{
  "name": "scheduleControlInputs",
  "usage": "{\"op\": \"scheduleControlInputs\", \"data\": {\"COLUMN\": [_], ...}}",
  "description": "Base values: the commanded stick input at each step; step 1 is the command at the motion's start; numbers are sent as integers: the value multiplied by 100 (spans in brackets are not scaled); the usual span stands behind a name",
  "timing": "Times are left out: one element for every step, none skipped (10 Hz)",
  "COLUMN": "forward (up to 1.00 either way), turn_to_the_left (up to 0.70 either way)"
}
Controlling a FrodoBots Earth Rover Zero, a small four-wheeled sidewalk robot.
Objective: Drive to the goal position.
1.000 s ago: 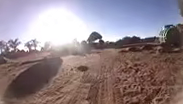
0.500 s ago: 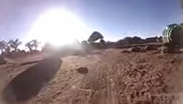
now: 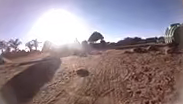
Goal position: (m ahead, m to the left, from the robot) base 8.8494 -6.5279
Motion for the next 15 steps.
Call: {"op": "scheduleControlInputs", "data": {"forward": [50,50,50,50,50,50,50,50,50,50,50,50,50,50,50], "turn_to_the_left": [0,0,0,0,0,0,0,0,-7,-38,-50,-50,-6,0,0]}}
